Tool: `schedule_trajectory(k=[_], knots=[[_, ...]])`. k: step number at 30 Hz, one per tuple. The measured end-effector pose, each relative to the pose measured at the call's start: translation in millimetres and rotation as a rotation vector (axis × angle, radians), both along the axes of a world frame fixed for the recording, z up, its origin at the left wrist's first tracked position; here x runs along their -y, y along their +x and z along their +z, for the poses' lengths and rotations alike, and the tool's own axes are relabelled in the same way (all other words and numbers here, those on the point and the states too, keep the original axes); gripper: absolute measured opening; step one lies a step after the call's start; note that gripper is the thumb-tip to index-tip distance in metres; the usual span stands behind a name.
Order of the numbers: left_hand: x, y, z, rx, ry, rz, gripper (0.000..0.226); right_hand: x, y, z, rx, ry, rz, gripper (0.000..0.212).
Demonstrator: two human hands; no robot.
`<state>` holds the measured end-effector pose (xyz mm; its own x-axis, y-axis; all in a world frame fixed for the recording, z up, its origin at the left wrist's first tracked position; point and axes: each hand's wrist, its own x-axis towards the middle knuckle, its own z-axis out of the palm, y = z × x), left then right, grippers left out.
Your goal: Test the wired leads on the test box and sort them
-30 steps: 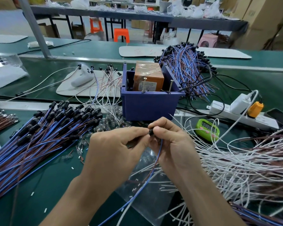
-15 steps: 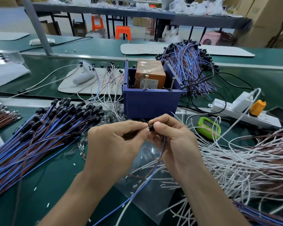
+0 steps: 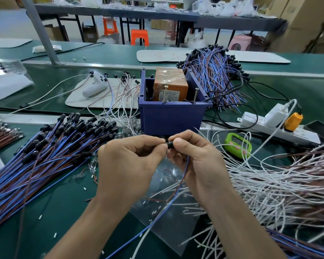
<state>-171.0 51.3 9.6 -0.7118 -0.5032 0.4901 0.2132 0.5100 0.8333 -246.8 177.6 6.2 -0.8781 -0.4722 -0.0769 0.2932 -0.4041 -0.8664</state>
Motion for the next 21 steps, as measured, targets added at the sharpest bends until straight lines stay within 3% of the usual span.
schedule_trajectory(k=[7,10,16,21], knots=[[1.8,-1.6,0.6,0.046,0.111,-0.095,0.025,0.3,0.1,-5.6,-0.045,0.005,0.005,0.019],[3.0,-3.2,0.0,0.094,0.167,-0.126,0.029,-0.1,-1.2,-8.7,-0.036,0.012,0.008,0.01],[3.1,-4.1,3.4,0.029,0.344,-0.194,0.028,0.3,-5.0,-9.5,0.129,-0.15,0.13,0.009],[-0.7,-1.9,4.8,-0.002,0.324,-0.202,0.024,-0.6,-4.1,-9.7,0.169,-0.2,0.181,0.015]])
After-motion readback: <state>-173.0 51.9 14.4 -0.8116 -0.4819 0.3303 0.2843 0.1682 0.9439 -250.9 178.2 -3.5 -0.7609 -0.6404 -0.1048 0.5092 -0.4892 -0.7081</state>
